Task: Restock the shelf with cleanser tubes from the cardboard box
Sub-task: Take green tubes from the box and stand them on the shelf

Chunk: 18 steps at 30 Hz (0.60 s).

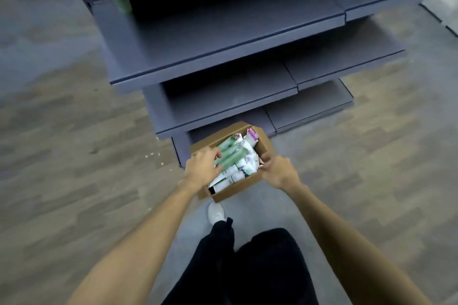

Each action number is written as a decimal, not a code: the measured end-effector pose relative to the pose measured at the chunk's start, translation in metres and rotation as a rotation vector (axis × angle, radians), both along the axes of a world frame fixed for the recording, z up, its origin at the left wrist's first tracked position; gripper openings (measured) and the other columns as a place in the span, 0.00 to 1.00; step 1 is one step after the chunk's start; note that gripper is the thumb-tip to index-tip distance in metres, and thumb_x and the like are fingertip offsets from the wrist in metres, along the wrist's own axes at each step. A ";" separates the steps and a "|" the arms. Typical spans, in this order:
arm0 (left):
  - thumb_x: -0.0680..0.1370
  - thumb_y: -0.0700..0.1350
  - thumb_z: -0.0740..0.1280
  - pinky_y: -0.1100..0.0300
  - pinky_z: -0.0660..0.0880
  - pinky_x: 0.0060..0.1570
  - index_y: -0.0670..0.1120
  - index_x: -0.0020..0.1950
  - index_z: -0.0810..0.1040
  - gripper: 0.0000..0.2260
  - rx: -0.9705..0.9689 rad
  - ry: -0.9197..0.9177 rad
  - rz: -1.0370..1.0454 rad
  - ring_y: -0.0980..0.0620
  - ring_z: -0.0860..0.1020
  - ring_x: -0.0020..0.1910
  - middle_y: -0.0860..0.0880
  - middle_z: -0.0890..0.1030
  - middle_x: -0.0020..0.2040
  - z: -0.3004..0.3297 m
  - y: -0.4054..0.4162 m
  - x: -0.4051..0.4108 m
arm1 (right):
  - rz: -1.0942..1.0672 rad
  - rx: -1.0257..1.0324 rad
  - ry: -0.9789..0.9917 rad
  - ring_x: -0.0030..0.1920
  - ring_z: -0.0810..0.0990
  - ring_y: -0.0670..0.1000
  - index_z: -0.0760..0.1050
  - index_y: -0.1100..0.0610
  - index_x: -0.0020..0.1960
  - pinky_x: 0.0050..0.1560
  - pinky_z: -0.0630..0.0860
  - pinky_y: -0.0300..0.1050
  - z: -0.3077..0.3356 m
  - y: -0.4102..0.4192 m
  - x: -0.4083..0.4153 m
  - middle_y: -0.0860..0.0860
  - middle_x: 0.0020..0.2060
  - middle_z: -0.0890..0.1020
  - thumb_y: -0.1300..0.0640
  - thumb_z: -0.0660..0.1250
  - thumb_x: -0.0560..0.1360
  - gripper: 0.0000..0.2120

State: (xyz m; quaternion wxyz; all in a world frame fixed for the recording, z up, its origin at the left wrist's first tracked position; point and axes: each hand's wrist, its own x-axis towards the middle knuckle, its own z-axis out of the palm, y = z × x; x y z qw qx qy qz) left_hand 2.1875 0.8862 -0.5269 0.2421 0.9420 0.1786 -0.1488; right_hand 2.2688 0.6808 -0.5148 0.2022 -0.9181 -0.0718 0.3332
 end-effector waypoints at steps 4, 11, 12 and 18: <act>0.72 0.46 0.67 0.48 0.78 0.48 0.52 0.53 0.76 0.10 -0.034 0.094 0.017 0.43 0.79 0.51 0.48 0.79 0.52 -0.046 0.004 0.023 | -0.028 -0.003 0.097 0.57 0.79 0.54 0.74 0.51 0.60 0.58 0.75 0.48 -0.038 0.003 0.024 0.43 0.45 0.82 0.50 0.68 0.72 0.18; 0.73 0.46 0.69 0.48 0.78 0.51 0.51 0.55 0.76 0.12 -0.065 0.189 0.128 0.42 0.79 0.54 0.48 0.79 0.56 -0.124 0.004 0.056 | -0.028 0.005 0.202 0.52 0.75 0.54 0.66 0.56 0.66 0.51 0.71 0.45 -0.122 0.017 0.063 0.55 0.49 0.83 0.54 0.70 0.73 0.24; 0.73 0.45 0.68 0.49 0.78 0.51 0.50 0.56 0.76 0.12 -0.061 0.193 0.128 0.43 0.79 0.55 0.48 0.79 0.57 -0.136 0.002 0.059 | -0.026 0.001 0.228 0.52 0.75 0.54 0.65 0.56 0.67 0.50 0.70 0.44 -0.134 0.018 0.067 0.55 0.49 0.83 0.54 0.69 0.74 0.25; 0.76 0.45 0.66 0.47 0.70 0.60 0.47 0.66 0.73 0.18 0.086 0.248 0.000 0.41 0.73 0.63 0.44 0.74 0.63 -0.200 -0.010 0.077 | -0.103 0.016 0.331 0.59 0.76 0.56 0.63 0.58 0.69 0.53 0.73 0.45 -0.208 0.032 0.088 0.56 0.57 0.80 0.52 0.70 0.75 0.28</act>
